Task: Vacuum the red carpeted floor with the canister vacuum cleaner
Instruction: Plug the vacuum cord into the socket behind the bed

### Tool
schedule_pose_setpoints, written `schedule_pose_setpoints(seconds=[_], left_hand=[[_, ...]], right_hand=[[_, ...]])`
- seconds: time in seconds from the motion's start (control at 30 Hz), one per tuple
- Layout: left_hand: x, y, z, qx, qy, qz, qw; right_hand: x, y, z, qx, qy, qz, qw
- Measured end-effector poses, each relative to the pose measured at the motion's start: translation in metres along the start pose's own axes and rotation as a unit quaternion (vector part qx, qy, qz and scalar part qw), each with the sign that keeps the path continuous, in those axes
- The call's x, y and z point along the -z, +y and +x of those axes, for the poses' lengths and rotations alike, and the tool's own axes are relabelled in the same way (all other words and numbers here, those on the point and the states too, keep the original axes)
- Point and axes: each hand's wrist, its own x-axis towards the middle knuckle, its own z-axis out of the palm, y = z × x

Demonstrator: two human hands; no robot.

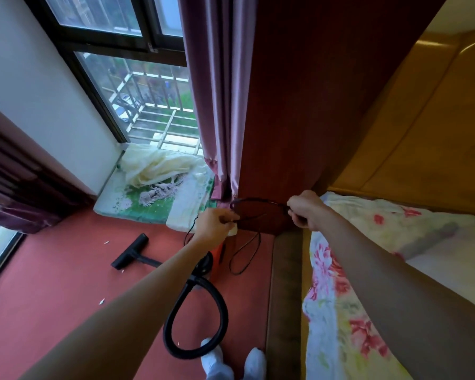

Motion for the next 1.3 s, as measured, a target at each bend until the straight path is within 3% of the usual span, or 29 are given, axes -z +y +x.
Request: schedule_pose_setpoints(seconds=[0.1,0.17,0.23,0.3,0.4,0.5,0.6,0.7,0.87,1.03,1.3], left_hand=[[0.003,-0.005,0.002,0.008,-0.078,0.108,0.991],[0.006,-0.002,0.003,0.028,-0.053,0.087,0.994],[0.012,0.005,0.011,0.054,0.016,0.030,0.998],[0.019,0.016,0.024,0.047,0.036,-0.049,0.997],[0.022,0.050,0.035,0.013,-0.042,-0.208,0.977],[0.006,0.092,0.037,-0.013,-0.157,-0.315,0.936],[-0.020,0.120,0.035,-0.056,-0.182,-0.245,0.951],[-0.044,0.136,0.042,-0.096,-0.188,-0.139,0.968],[-0.080,0.177,0.067,-0.101,-0.192,-0.081,0.973],[-0.103,0.215,0.099,-0.113,-0.134,0.017,0.984],[-0.155,0.246,0.139,-0.101,-0.132,-0.074,0.983]], right_hand=[[0.001,-0.009,-0.004,0.076,0.051,0.057,0.994],[0.000,-0.019,-0.011,0.111,0.053,0.100,0.987],[-0.002,-0.028,-0.021,0.133,0.046,0.158,0.977],[-0.002,-0.035,-0.030,0.148,0.040,0.221,0.963],[0.001,-0.041,-0.037,0.181,0.033,0.276,0.943],[0.005,-0.039,-0.030,0.218,0.064,0.257,0.939],[0.023,-0.031,-0.015,0.232,0.125,0.234,0.936],[0.050,-0.026,-0.001,0.210,0.120,0.297,0.924],[0.106,-0.031,0.033,0.179,0.063,0.368,0.910],[0.163,-0.034,0.071,0.153,-0.017,0.382,0.911],[0.200,-0.030,0.111,0.180,0.020,0.348,0.920]])
